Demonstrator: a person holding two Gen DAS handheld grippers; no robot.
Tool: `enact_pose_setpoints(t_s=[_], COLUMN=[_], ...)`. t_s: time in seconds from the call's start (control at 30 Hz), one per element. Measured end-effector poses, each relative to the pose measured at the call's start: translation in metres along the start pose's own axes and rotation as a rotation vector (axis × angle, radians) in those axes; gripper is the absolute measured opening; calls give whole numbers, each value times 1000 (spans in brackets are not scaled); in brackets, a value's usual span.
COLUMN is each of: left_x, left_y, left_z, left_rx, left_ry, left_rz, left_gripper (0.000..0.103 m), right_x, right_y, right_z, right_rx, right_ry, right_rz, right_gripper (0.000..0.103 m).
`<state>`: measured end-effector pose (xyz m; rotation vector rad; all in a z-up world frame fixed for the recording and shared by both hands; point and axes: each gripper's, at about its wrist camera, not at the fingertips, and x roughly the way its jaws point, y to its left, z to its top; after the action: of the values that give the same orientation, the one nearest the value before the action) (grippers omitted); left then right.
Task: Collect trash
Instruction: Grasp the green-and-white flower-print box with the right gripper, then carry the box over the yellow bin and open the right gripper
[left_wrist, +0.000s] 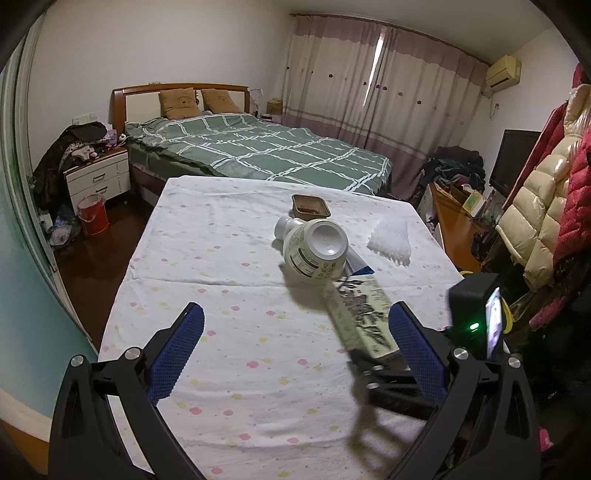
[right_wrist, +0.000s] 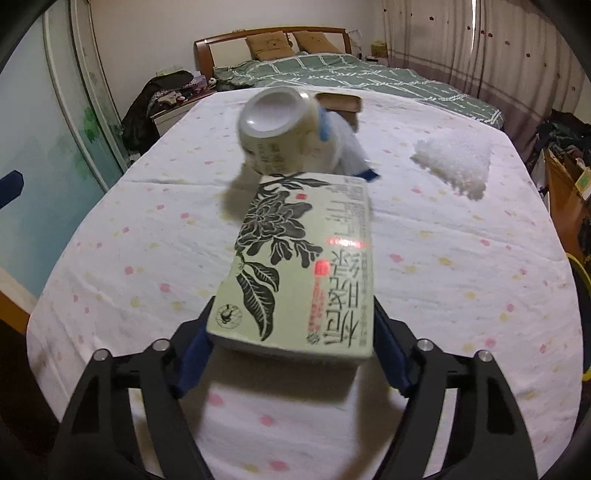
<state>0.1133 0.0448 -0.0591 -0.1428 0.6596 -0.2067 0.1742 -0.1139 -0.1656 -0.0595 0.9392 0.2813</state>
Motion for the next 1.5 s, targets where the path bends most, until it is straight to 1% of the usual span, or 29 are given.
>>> enact_pose_setpoints(t_s=[0.07, 0.2, 0.3, 0.47, 0.57, 0.8, 0.97, 1.1, 1.3, 1.4, 1.5], left_x=[0, 4, 8, 12, 14, 17, 21, 26, 35, 40, 46], left_y=[0, 1, -2, -13, -19, -23, -26, -29, -37, -43, -49], left_z=[0, 1, 2, 3, 4, 3, 3, 4, 5, 6, 7], left_rx=[-2, -9, -10, 11, 25, 31, 36, 41, 52, 59, 66], left_ry=[0, 4, 12, 17, 20, 31, 40, 51, 63, 71, 79], left_rz=[0, 7, 6, -3, -6, -13, -13, -13, -16, -16, -15], left_gripper=[98, 98, 98, 98, 98, 98, 98, 98, 98, 98, 98], right_x=[-12, -45, -65, -94, -105, -116, -124, -135, -149, -146, -131], right_y=[-16, -41, -51, -65, -72, -88, -114, -150, -229, -270, -312], right_z=[-4, -9, -10, -6, -4, -2, 1, 1, -3, -8, -15], right_rx=[15, 14, 15, 28, 47, 85, 132, 201, 328, 393, 459], right_ry=[-19, -87, -119, -161, -173, -190, -214, -239, -270, -252, -203], right_rz=[8, 23, 27, 77, 99, 87, 34, -24, -198, -279, -338], right_gripper=[72, 70, 70, 69, 69, 68, 68, 68, 69, 69, 69])
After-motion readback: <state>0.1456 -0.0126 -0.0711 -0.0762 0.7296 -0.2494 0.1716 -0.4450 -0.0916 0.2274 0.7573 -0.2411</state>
